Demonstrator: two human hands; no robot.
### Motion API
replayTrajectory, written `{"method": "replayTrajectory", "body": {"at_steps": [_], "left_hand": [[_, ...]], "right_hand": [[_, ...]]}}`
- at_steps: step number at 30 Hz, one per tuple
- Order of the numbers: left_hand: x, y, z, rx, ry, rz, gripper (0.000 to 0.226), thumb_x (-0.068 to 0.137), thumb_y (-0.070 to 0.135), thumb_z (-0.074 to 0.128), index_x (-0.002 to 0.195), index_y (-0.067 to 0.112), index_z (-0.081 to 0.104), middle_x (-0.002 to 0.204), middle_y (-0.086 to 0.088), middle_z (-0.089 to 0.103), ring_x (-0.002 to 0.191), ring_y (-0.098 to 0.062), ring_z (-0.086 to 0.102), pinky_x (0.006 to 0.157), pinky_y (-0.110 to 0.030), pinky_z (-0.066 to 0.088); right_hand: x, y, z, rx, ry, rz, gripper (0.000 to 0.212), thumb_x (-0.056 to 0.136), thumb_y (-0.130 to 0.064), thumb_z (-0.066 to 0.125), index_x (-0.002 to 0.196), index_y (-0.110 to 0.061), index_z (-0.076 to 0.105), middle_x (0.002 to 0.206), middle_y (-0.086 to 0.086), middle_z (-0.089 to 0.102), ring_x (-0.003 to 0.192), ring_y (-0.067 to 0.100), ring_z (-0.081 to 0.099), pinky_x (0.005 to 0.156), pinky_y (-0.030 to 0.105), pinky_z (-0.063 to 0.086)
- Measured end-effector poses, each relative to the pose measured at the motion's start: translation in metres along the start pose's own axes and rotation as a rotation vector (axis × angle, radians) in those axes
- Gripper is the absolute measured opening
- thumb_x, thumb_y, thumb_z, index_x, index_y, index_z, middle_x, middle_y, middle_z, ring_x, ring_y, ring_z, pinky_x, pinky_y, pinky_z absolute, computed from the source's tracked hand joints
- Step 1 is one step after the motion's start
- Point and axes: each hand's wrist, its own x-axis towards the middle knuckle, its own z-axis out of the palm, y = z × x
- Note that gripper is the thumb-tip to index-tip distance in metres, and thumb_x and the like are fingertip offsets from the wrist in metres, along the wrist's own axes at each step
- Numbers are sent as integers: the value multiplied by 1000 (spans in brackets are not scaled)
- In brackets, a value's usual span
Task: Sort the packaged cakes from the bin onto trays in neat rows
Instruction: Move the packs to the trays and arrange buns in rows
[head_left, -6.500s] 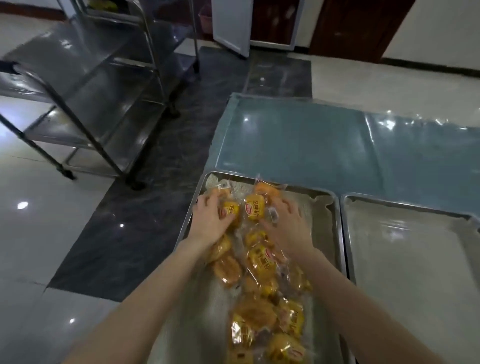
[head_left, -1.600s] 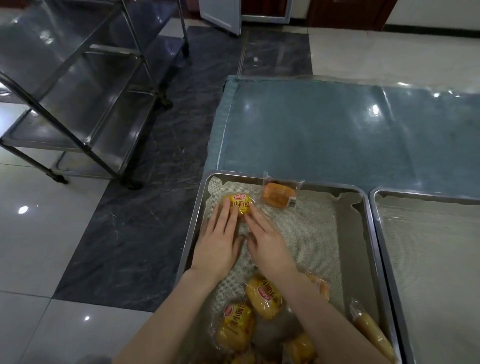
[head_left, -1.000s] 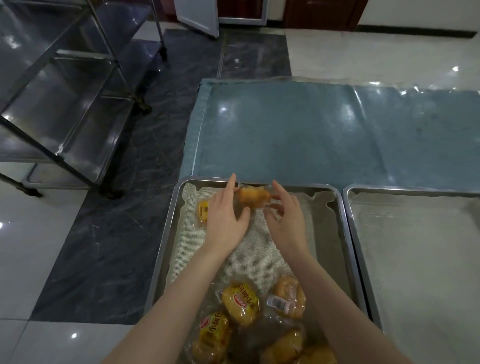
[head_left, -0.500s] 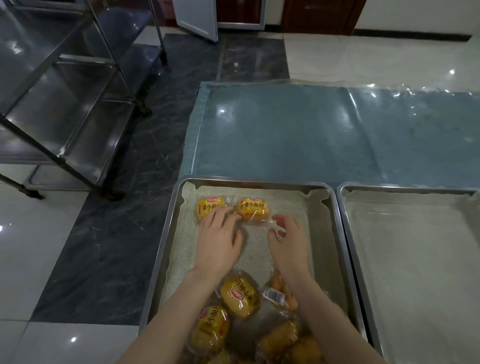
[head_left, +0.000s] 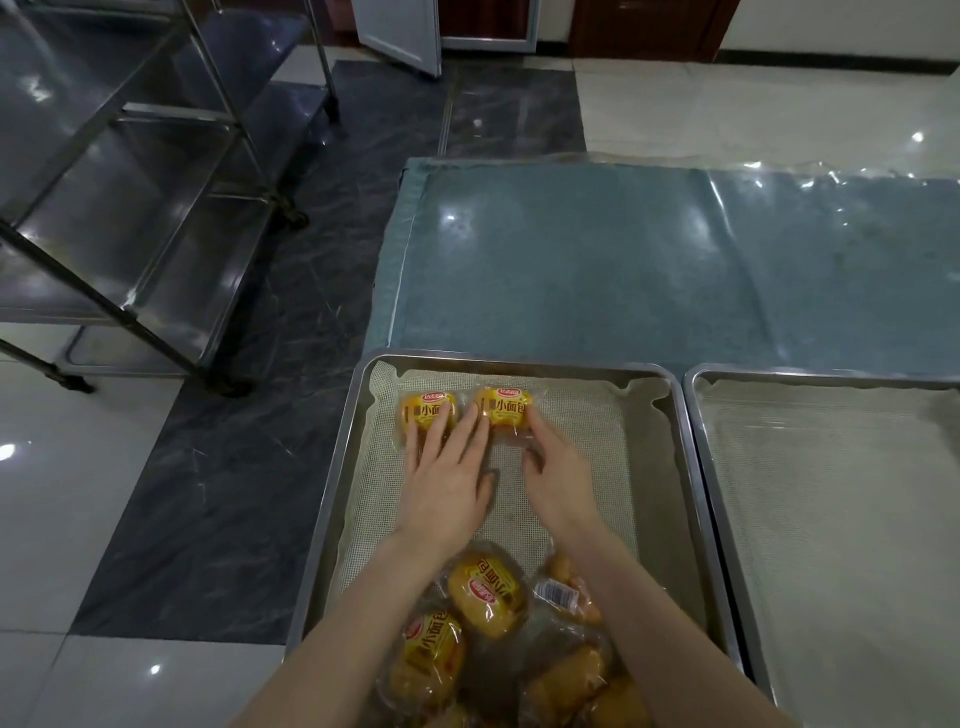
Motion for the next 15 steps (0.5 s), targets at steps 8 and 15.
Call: {"method": "replayTrajectory", "body": {"at_steps": [8,15], "left_hand": [[3,10,-10,-21,-19,-15,61,100,49,32,153,25,14,161,8,10,148,-18,-11,118,-50,-11],[7,-19,-18,-87,136,-150,63,93,32,59,149,25,31,158,-2,24,148,-24,13,120,-46,17]], "right_hand": [[-1,4,-7,30,-14,30,60,96,-9,52,148,-31,31,141,-7,50,117,6,53,97,24,50],[3,-2,-12,-124,-1,-37,54,98,-24,51,148,-36,31,157,-5,22,137,14,36,109,31,39]]}}
